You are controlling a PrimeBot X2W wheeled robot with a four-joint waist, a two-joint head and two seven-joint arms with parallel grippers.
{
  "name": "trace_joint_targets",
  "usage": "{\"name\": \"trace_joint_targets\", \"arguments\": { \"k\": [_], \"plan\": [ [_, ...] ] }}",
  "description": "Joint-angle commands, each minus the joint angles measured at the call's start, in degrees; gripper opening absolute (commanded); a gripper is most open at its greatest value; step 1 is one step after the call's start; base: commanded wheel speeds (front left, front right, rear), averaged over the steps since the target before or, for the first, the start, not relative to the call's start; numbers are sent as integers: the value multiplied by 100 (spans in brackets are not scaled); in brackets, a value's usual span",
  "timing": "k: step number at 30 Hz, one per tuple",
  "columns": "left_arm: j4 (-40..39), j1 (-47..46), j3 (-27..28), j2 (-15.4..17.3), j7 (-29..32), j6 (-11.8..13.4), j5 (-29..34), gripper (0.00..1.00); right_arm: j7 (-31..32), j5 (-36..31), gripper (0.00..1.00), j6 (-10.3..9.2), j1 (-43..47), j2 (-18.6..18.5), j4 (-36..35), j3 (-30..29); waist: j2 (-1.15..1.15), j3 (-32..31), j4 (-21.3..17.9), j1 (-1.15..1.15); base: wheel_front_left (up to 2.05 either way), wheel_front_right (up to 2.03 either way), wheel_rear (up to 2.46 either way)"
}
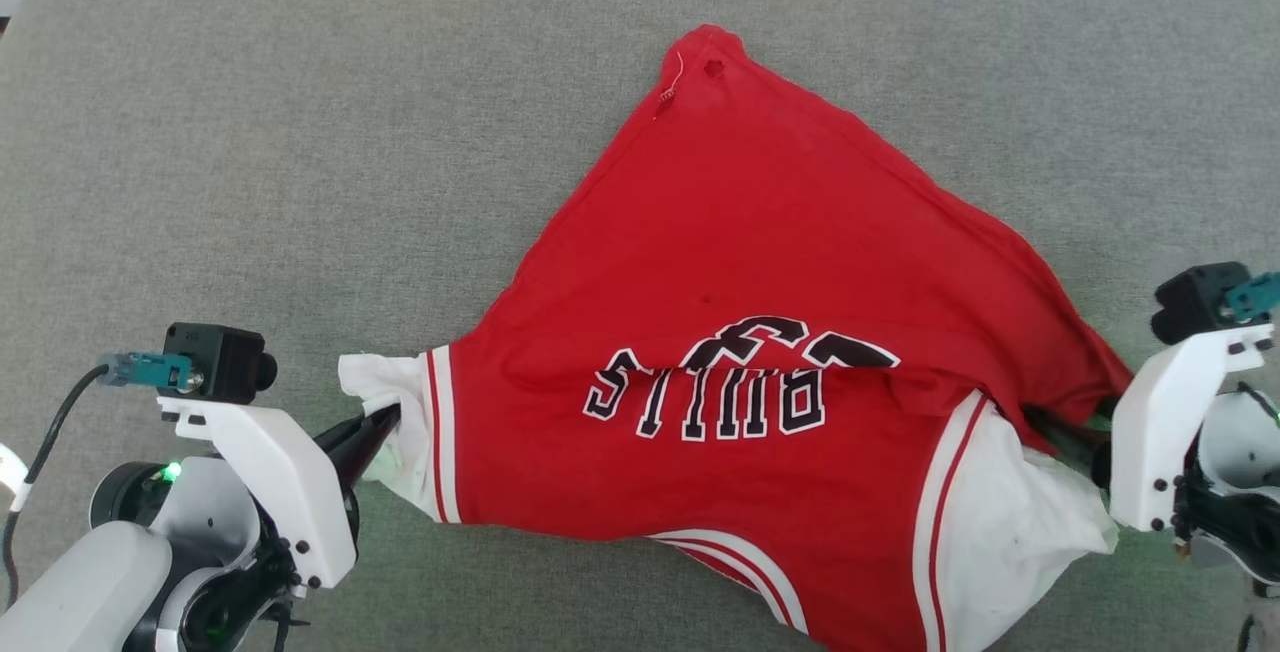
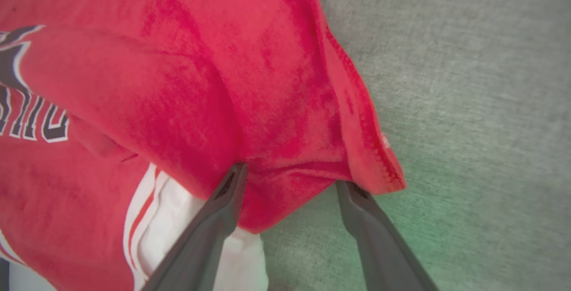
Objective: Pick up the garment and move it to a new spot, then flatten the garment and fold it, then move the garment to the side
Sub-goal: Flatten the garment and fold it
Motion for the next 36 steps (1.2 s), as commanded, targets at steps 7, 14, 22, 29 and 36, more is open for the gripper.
{"name": "trace_joint_targets", "arguments": {
  "k": [7,14,22,29,36],
  "plan": [
    [8,144,32,30,-56,2,-93,0,-78,-168,100,-23,219,2,-908,-218,0,-143,-55,0,0,0,0],
    [-80,200,-1,17,-36,16,-100,0,-251,-329,100,-19,5,127,-2031,-450,0,-249,52,0,0,0,0],
    [-91,-40,-169,-165,19,-105,15,0,-941,-489,100,-19,-862,-30,-1687,83,0,-221,481,0,0,0,0],
    [100,-442,-468,-506,130,-358,152,0,-1468,-374,100,-20,-2040,-363,-214,827,0,-51,1110,0,0,0,0],
    [371,-898,-780,-930,228,-669,304,0,-1850,-337,100,-19,-3130,-685,1350,1502,0,171,1752,0,0,0,0]
  ]
}}
